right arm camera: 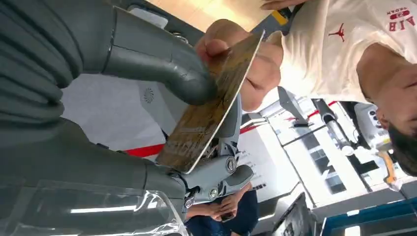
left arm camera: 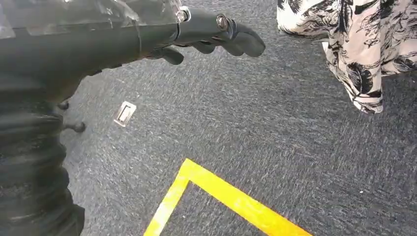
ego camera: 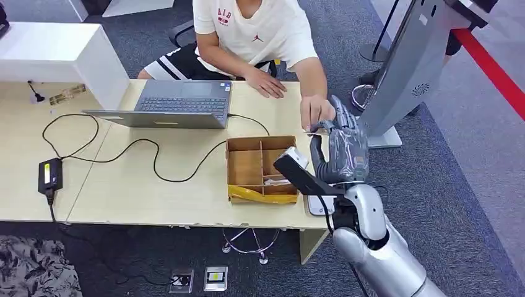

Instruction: Pass the card to the sensor for recognition and then transmit it.

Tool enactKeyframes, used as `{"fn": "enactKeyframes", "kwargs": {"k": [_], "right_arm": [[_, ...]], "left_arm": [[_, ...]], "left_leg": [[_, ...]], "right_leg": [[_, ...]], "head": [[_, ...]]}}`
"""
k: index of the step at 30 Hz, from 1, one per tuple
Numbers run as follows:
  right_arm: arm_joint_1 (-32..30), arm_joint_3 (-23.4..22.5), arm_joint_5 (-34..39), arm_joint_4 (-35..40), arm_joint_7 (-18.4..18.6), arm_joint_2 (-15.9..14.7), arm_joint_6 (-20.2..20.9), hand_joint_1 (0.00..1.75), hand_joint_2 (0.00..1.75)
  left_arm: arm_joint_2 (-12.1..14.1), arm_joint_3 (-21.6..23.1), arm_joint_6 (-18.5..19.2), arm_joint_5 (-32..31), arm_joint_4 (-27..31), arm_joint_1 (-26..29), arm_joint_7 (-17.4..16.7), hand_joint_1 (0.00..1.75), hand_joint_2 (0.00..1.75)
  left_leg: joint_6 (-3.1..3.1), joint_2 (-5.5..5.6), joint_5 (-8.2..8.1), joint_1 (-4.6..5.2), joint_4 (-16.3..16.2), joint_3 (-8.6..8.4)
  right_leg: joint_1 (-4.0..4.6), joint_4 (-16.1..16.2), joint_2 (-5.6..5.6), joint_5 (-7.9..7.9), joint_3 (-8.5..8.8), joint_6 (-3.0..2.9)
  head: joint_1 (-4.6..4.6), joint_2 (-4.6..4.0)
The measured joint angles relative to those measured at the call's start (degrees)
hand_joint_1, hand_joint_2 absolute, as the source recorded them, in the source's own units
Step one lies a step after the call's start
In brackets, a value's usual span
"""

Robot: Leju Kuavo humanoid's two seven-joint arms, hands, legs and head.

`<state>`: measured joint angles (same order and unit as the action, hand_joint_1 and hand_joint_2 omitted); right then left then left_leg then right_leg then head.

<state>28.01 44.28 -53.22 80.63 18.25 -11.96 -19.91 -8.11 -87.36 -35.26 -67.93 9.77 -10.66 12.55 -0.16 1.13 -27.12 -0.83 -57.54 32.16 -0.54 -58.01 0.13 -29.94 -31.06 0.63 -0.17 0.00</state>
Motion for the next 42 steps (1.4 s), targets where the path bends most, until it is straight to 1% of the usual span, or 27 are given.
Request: {"fn": "enactKeyframes", "kwargs": {"k": [3, 4, 10, 11, 16, 17, 18, 19, 21, 25, 26, 28, 32, 36, 42], "right_arm": [[0.0, 0.0, 0.0, -0.18, 0.22, 0.0, -0.2, 1.73, 1.75], [0.0, 0.0, 0.0, -0.18, 0.3, 0.0, -0.24, 1.69, 1.75], [-0.01, 0.02, -0.11, -0.2, 0.44, -0.24, -0.66, 1.68, 1.75], [-0.01, 0.02, -0.11, -0.2, 0.5, -0.31, -0.68, 1.64, 1.75], [-0.07, 0.0, -0.24, -0.2, 1.01, -0.55, -0.96, 1.62, 1.75], [-0.13, 0.0, -0.35, -0.2, 1.09, -0.59, -1.07, 1.59, 1.75], [-0.2, 0.0, -0.46, -0.2, 1.16, -0.63, -1.11, 1.59, 1.75], [-0.29, 0.0, -0.57, -0.2, 1.38, -0.74, -1.18, 1.62, 1.75], [-0.53, -0.04, -0.7, -0.2, 1.77, -0.92, -1.33, 1.62, 1.75], [-1.5, -0.09, -0.7, -0.4, 2.62, -1.29, -2.1, 1.68, 1.75], [-1.77, -0.09, -0.63, -0.55, 2.67, -1.38, -2.32, 1.75, 1.75], [-2.46, -0.2, -0.42, -0.94, 2.97, -1.57, -3.08, 1.75, 1.75], [-3.99, -0.57, 1.31, -3.57, 3.3, -1.7, -6.01, 1.75, 1.75], [-5.66, -1.29, 3.76, -7.25, 2.58, -1.77, -9.31, 1.75, 1.75], [-8.18, -1.53, 4.61, -11.78, 1.99, -1.46, -9.79, 1.75, 1.75]], "left_arm": [[0.07, 0.0, 0.0, -0.2, 0.0, 0.0, 0.0, 0.0, 1.75], [0.13, 0.0, 0.0, -0.28, 0.0, 0.0, 0.0, 0.0, 1.75], [0.37, 0.02, 0.0, -0.55, -0.33, 0.01, 0.0, 0.0, 1.75], [0.4, 0.02, 0.0, -0.63, -0.41, 0.01, 0.0, 0.0, 1.75], [0.48, 0.02, 0.0, -0.7, -0.63, 0.01, 0.0, 0.0, 1.75], [0.48, 0.02, 0.0, -0.7, -0.63, 0.01, 0.0, 0.0, 1.75], [0.5, 0.02, 0.0, -0.72, -0.68, 0.01, 0.0, 0.0, 1.75], [0.5, 0.02, 0.0, -0.74, -0.77, 0.01, 0.04, 0.0, 1.75], [0.61, 0.02, 0.0, -0.87, -0.79, 0.01, 0.09, 0.0, 1.75], [0.72, 0.0, 0.0, -1.22, -0.79, 0.01, 0.09, 0.0, 1.75], [0.77, 0.0, 0.0, -1.33, -0.79, 0.01, 0.09, 0.0, 1.75], [0.77, -0.04, 0.0, -1.48, -0.79, 0.01, 0.09, 0.0, 1.75], [0.74, -0.07, 0.0, -1.86, -0.79, 0.01, 0.09, 0.0, 1.75], [0.77, -0.07, 0.0, -2.25, -0.79, 0.0, 0.09, 0.0, 1.75], [0.77, -0.07, 0.0, -2.86, -0.79, 0.02, 0.15, 0.0, 1.75]], "left_leg": [[0.0, 0.0, 0.0, 0.0, 0.0, 0.0], [0.0, 0.0, 0.0, 0.0, 0.0, 0.0], [0.0, -0.01, 0.0, 0.0, 0.0, 0.0], [0.0, -0.01, 0.0, 0.0, 0.0, 0.0], [0.0, -0.01, 0.0, 0.0, -0.01, 0.0], [0.0, -0.01, 0.0, 0.0, 0.0, 0.0], [0.0, -0.01, 0.0, 0.0, 0.0, 0.0], [0.0, -0.01, 0.0, 0.0, 0.0, 0.0], [0.0, -0.01, 0.0, 0.0, -0.01, 0.0], [0.0, -0.01, 0.0, 0.0, -0.01, 0.0], [0.0, -0.01, 0.0, 0.0, 0.0, 0.0], [0.0, -0.01, 0.0, 0.0, 0.0, 0.0], [0.0, -0.01, 0.0, 0.0, 0.0, 0.01], [0.0, -0.01, -0.01, 0.0, 0.0, 0.01], [0.0, -0.01, -0.01, 0.0, 0.0, 0.03]], "right_leg": [[0.0, 0.0, 0.0, 0.0, 0.0, 0.0], [0.0, 0.0, 0.0, 0.0, -0.01, 0.0], [0.0, 0.0, 0.0, 0.0, -0.01, 0.0], [0.0, 0.0, 0.0, 0.0, -0.02, 0.0], [0.0, 0.0, 0.01, 0.0, -0.02, 0.0], [0.0, 0.0, 0.01, 0.0, -0.02, 0.0], [0.0, 0.0, 0.01, 0.0, -0.02, 0.0], [0.0, 0.0, 0.01, 0.0, -0.02, 0.0], [0.0, 0.0, 0.01, 0.0, -0.03, 0.0], [0.0, 0.0, 0.01, 0.0, -0.03, 0.0], [0.0, 0.0, 0.01, 0.0, -0.03, 0.0], [0.0, 0.0, 0.01, 0.0, -0.03, 0.0], [0.0, 0.0, 0.01, 0.0, -0.03, 0.0], [0.0, 0.01, 0.0, 0.0, -0.03, 0.0], [0.0, 0.01, 0.01, 0.0, -0.03, 0.0]], "head": [[0.0, 0.0], [0.0, 0.0], [0.0, 0.0], [0.0, 0.0], [0.0, -0.02], [0.0, -0.02], [0.0, 0.0], [0.0, 0.0], [0.0, 0.0], [0.0, 0.0], [0.0, -0.02], [0.0, -0.02], [0.0, 0.0], [0.0, 0.0], [0.02, 0.0]]}}
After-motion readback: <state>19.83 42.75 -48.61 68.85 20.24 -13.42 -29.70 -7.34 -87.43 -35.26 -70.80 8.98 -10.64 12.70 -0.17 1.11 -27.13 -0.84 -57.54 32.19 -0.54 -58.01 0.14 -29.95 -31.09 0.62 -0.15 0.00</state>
